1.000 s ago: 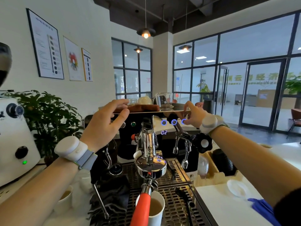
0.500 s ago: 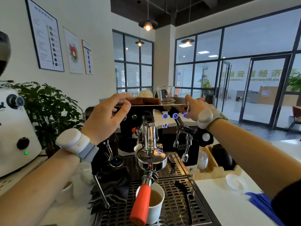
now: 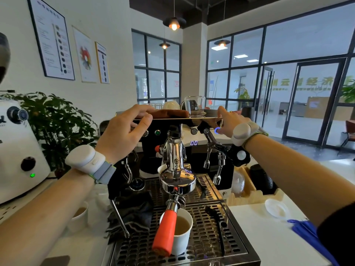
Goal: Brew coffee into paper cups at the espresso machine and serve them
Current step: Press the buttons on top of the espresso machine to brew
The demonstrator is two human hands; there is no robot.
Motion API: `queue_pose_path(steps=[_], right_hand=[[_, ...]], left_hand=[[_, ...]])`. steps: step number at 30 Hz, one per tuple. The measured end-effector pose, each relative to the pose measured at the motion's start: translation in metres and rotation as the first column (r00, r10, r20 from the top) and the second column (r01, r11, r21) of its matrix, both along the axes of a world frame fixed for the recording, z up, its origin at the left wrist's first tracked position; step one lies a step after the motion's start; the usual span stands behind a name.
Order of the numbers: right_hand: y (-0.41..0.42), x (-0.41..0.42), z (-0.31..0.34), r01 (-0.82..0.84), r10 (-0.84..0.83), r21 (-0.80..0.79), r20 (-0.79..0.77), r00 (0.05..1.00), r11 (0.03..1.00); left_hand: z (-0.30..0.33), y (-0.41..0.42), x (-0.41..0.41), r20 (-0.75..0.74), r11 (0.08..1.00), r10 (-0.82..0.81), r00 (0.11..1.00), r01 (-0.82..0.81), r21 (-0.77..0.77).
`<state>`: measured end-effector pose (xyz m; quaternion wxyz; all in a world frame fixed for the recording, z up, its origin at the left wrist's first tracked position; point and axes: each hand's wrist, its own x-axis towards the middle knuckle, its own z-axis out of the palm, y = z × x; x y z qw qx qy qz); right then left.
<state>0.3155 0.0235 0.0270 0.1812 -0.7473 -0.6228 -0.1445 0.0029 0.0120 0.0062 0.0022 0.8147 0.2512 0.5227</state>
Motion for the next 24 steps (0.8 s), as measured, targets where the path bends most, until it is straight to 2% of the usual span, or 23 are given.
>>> queue_pose_path(steps=[9, 24], right_hand=[[0.0005, 0.0001, -0.0004, 0.006, -0.006, 0.009, 0.01, 1.0, 1.0], [-0.0016, -0.0009, -0.0001, 0.002, -0.002, 0.006, 0.011, 1.0, 1.0]], left_hand=[[0.0007, -0.0004, -0.0006, 0.048, 1.0, 0.012, 0.999, -0.012, 0.01], [-0.0004, -0.0008, -0.0008, 0.017, 1.0, -0.003, 1.0, 0.003, 0.024]])
